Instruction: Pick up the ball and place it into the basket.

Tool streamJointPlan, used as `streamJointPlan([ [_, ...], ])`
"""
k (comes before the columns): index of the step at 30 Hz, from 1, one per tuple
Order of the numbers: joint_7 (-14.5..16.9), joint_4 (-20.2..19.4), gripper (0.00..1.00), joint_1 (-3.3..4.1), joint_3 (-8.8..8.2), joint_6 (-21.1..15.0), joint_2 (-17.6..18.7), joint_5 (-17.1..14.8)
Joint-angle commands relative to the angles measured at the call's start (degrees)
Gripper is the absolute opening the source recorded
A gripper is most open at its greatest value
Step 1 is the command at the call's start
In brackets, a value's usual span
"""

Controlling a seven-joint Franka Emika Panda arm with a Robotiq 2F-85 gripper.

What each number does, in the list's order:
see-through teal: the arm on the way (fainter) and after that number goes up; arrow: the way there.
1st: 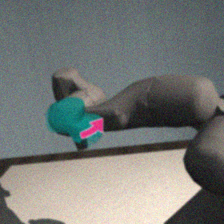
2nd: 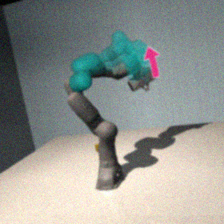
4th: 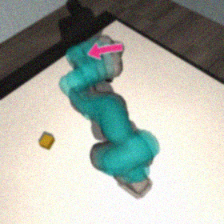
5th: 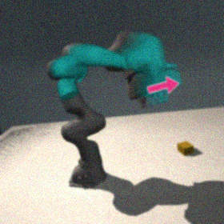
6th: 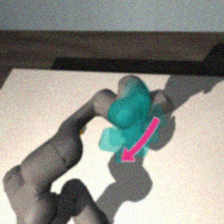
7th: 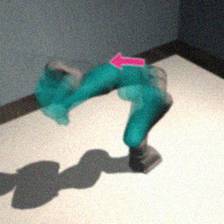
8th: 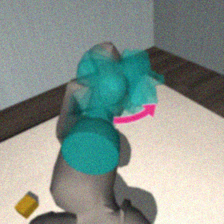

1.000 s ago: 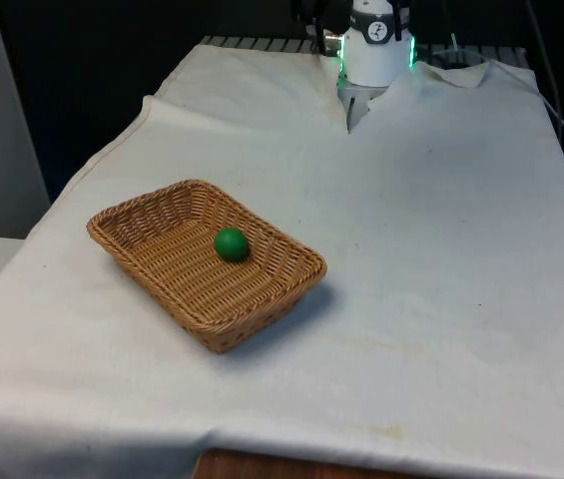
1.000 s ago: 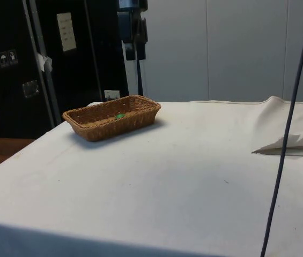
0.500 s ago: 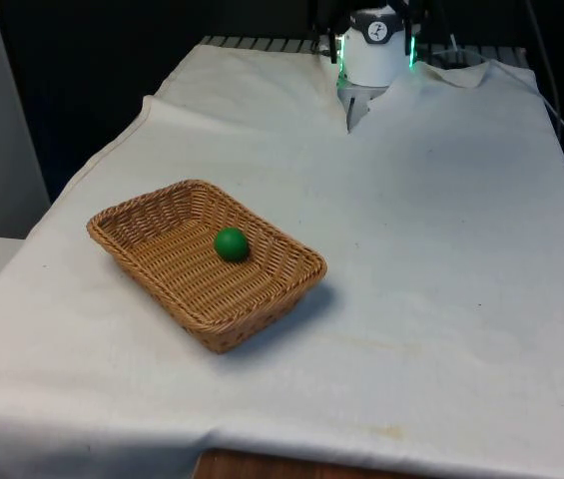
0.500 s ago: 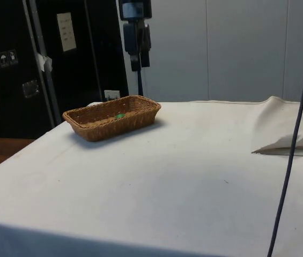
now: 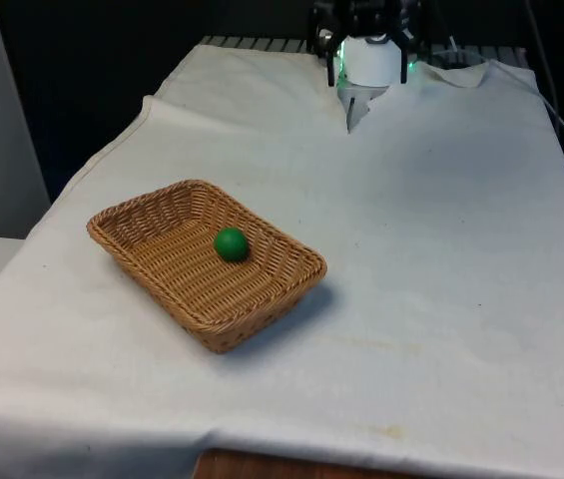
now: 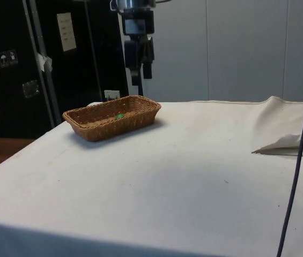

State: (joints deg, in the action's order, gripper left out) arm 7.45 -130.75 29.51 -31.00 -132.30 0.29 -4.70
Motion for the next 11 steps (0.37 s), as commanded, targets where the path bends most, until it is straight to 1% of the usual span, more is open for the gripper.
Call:
streamJointPlan([
  [1, -1.0, -0.1, 1.0, -0.06, 0.0, -0.7, 0.1, 0.2],
  [9, -4.0, 0.2, 1.0, -0.06, 0.06, -1.0, -0.3, 0.7],
  [10, -4.1, 0.2, 1.0, -0.06, 0.06, -1.0, -0.4, 0.8],
  [11, -3.3, 0.3, 1.0, 0.0, 0.06, -0.8, -0.2, 0.0],
])
